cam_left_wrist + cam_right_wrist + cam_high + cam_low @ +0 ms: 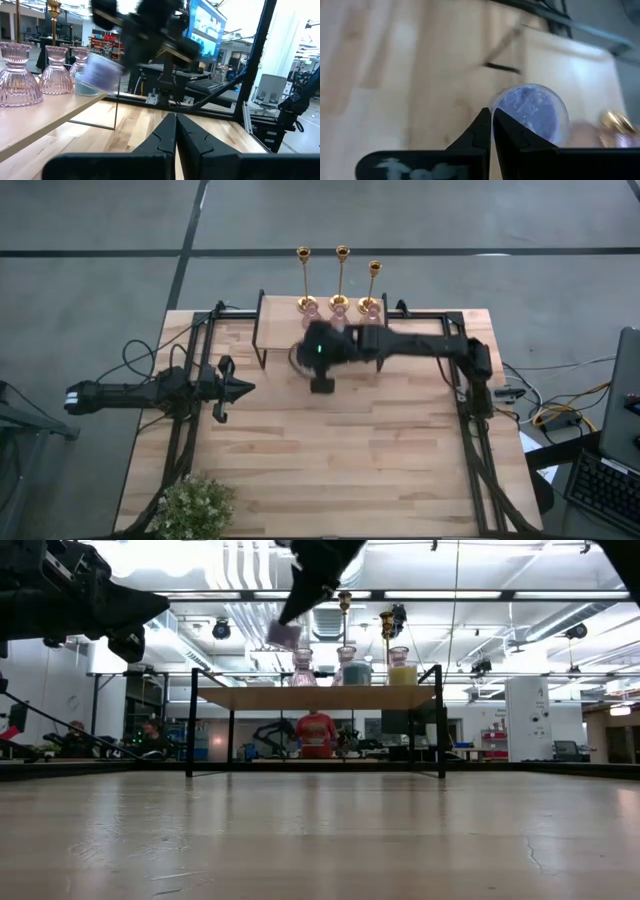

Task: Pick & Place candle stick holders
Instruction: Put the purple scented candle on the shelf aligned with the other blue and yellow scented candles

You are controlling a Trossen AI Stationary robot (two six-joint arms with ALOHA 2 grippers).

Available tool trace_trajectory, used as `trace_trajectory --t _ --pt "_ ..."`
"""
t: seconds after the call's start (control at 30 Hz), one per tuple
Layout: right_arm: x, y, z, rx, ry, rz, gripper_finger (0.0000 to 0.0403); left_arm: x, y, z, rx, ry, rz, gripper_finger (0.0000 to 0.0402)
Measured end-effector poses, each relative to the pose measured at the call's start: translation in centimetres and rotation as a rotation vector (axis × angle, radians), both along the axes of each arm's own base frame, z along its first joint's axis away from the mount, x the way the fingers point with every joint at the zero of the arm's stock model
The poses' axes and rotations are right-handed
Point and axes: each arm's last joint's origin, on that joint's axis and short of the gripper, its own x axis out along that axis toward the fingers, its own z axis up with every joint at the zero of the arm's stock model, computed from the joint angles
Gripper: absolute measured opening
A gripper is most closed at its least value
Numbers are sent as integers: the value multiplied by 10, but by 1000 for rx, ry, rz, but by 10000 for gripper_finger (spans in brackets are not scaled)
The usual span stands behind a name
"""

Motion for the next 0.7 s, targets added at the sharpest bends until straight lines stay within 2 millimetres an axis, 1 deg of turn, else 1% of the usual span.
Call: trace_trajectory --t 0.07,0.17,0.3,0.43,0.7 --pt "-4 -19 5 25 -4 -69 8 0 0 0 0 0 0 14" --pt "-9 -44 5 52 -3 -151 8 0 0 0 0 -1 0 14" --pt "-17 -67 -3 79 49 -226 8 0 0 0 0 0 0 14" --pt "-21 -77 -15 72 89 -239 8 0 0 0 0 0 0 14" --pt "-21 -79 -19 71 102 -232 8 0 0 0 0 0 0 14"
